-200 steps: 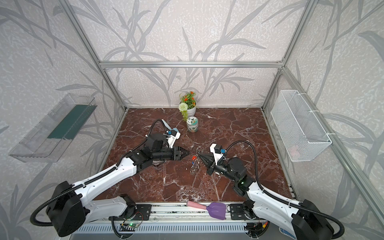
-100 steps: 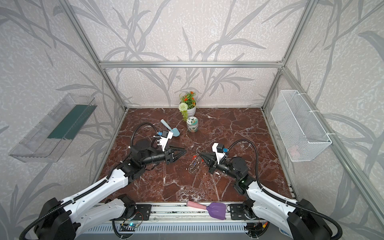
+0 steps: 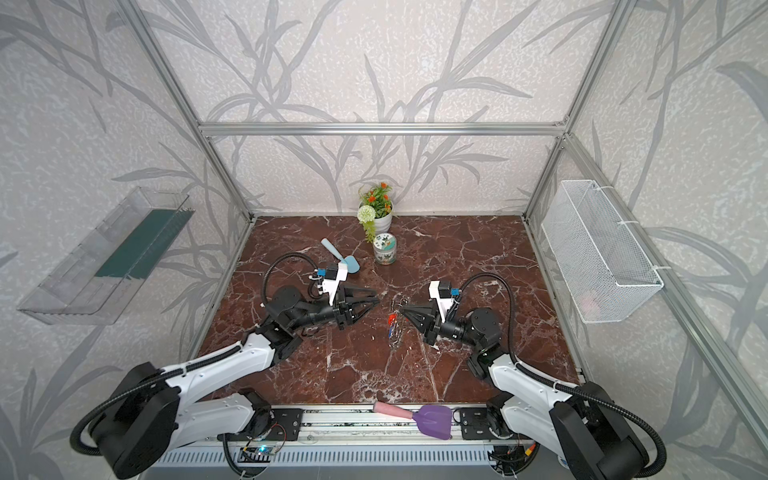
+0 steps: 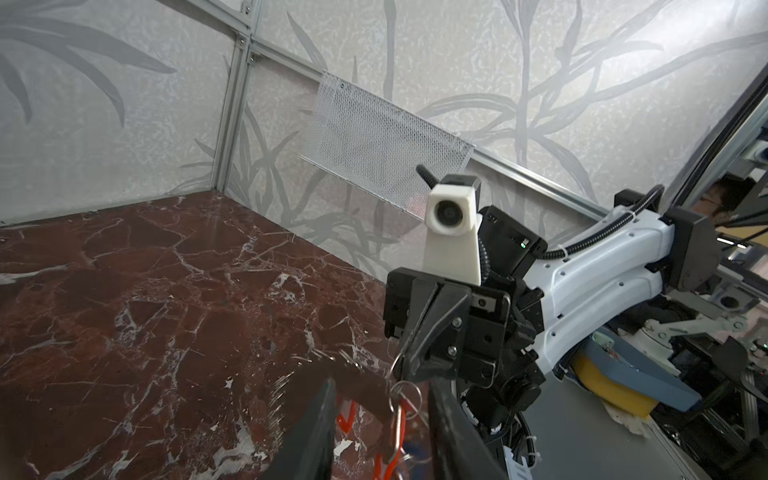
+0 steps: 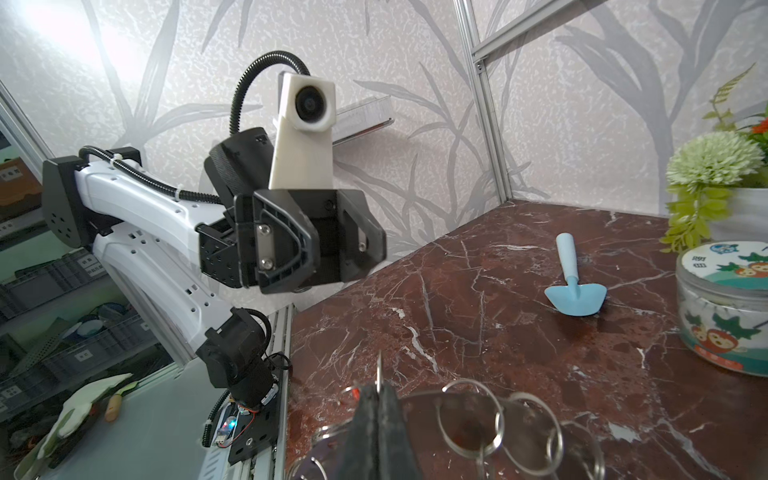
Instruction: Put the keys on the keyring
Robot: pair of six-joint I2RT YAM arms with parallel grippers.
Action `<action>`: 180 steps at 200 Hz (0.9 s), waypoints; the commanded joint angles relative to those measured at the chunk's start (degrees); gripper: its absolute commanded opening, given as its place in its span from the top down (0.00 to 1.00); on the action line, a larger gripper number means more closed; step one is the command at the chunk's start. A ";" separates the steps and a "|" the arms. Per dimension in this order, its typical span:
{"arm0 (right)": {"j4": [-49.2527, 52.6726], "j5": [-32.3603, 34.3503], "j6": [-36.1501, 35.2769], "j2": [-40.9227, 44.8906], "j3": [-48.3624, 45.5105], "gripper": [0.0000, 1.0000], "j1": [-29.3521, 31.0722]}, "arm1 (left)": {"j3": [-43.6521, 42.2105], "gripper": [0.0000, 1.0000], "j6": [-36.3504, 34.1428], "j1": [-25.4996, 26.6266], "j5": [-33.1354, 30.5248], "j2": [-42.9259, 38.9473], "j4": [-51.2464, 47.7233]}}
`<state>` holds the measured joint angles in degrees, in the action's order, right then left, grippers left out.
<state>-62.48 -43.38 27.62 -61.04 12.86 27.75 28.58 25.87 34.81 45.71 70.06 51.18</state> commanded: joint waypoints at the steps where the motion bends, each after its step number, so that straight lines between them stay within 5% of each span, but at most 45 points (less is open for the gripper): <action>1: -3.97 -2.57 2.09 0.35 2.54 1.00 -0.42 | 2.98 0.63 -2.29 0.02 5.38 4.15 8.27; 28: -1.64 -2.41 2.24 0.74 3.70 1.00 -0.47 | 3.51 0.63 1.52 -0.09 8.67 7.73 15.45; 130: 0.31 -2.71 3.85 2.83 4.23 1.00 -0.43 | 5.94 0.56 -4.44 1.47 10.59 9.19 3.05; 180: 1.13 -2.97 3.89 3.29 4.20 1.00 -0.48 | 6.93 0.63 -6.03 2.60 10.18 9.05 0.15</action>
<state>-59.88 -45.56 31.31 -58.81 15.05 27.46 33.69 21.61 36.91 54.68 79.29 52.49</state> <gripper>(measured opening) 0.047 0.405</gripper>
